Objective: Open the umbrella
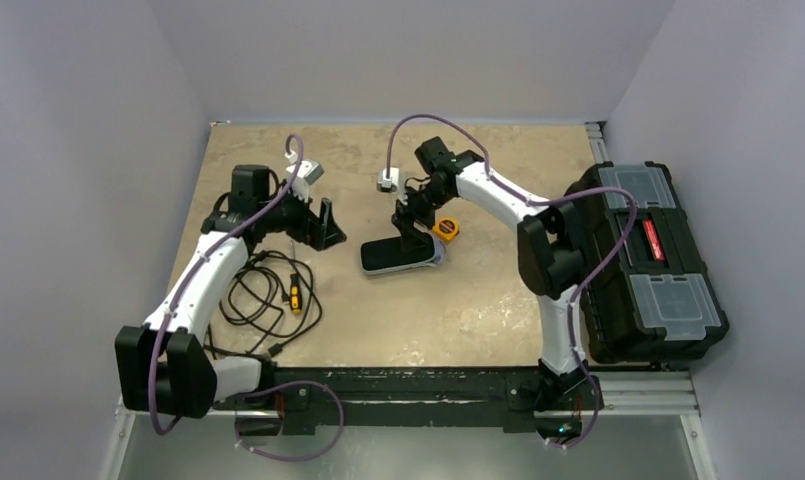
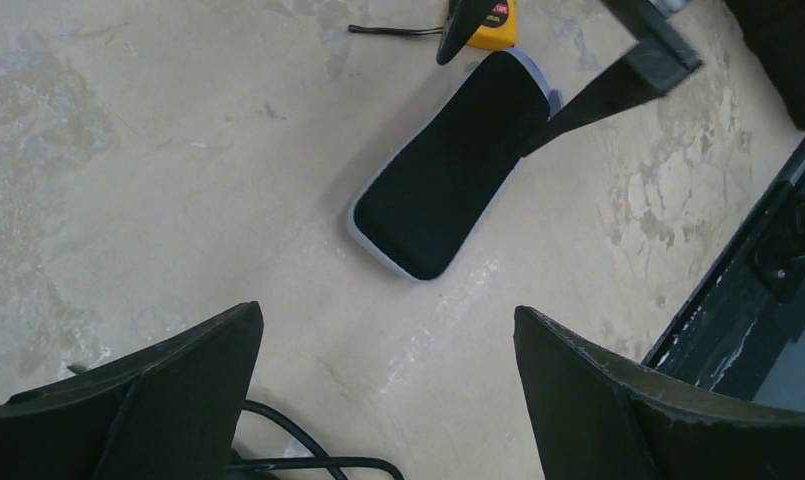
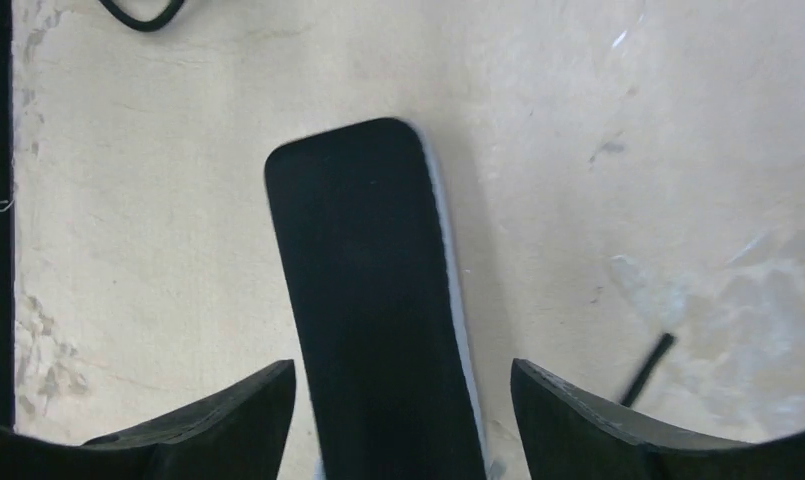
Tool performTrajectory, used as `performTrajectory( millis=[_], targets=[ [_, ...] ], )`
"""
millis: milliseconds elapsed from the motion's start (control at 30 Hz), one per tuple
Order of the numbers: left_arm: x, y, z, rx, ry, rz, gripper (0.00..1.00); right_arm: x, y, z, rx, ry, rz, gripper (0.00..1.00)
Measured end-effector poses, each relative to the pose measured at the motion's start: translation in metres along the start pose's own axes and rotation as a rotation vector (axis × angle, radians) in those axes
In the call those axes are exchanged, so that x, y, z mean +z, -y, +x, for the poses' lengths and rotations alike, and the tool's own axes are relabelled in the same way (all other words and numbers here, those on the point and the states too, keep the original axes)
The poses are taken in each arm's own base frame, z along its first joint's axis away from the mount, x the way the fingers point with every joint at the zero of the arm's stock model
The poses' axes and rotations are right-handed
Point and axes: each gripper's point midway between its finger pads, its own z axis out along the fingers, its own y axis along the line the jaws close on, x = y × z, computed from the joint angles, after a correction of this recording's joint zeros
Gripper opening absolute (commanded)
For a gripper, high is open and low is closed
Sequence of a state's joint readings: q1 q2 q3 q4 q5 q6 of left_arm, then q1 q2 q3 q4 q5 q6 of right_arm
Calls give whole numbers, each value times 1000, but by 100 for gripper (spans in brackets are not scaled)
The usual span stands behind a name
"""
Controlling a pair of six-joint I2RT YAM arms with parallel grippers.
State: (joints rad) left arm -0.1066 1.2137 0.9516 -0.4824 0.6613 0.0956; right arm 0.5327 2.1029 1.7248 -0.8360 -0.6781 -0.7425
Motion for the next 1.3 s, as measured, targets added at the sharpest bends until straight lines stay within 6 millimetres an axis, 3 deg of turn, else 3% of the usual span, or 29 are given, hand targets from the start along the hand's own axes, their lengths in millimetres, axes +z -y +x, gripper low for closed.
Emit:
performTrajectory(
  millis=[100, 200, 333, 400, 500, 600, 733, 867, 1000, 1067, 1167, 1300],
  targets=[
    [12, -6, -10, -32, -20, 9, 92, -22, -1, -17, -42, 32, 32, 89],
    [36, -11, -22, -24, -52, 33, 84, -65, -11, -19, 55, 100, 83, 86],
    [74, -19, -38, 18, -92, 71, 75, -119, -38, 10, 279, 170, 152, 83],
    [91, -21, -41, 41, -118, 93, 73, -126, -53, 28, 375, 172, 159, 83],
    [110, -13, -26, 45, -177, 135, 67, -114, -73, 48, 492, 141, 122, 84],
    [116, 5, 11, 18, -257, 184, 61, -100, -76, 64, 614, 106, 87, 83],
    [119, 32, 66, -58, -379, 238, 55, -91, -55, 77, 753, 103, 83, 77],
    [121, 59, 89, -107, -425, 294, 54, -84, -34, 85, 825, 100, 87, 74],
    [113, 87, 97, -132, -394, 357, 59, -77, -25, 85, 859, 97, 86, 76],
    [104, 94, 90, -141, -346, 356, 60, -74, -23, 83, 866, 101, 86, 77],
    [92, 91, 69, -143, -225, 318, 61, -65, -22, 76, 842, 104, 88, 79],
    [79, 72, 50, -121, -86, 211, 59, -46, -21, 61, 764, 93, 90, 82]
  ],
)
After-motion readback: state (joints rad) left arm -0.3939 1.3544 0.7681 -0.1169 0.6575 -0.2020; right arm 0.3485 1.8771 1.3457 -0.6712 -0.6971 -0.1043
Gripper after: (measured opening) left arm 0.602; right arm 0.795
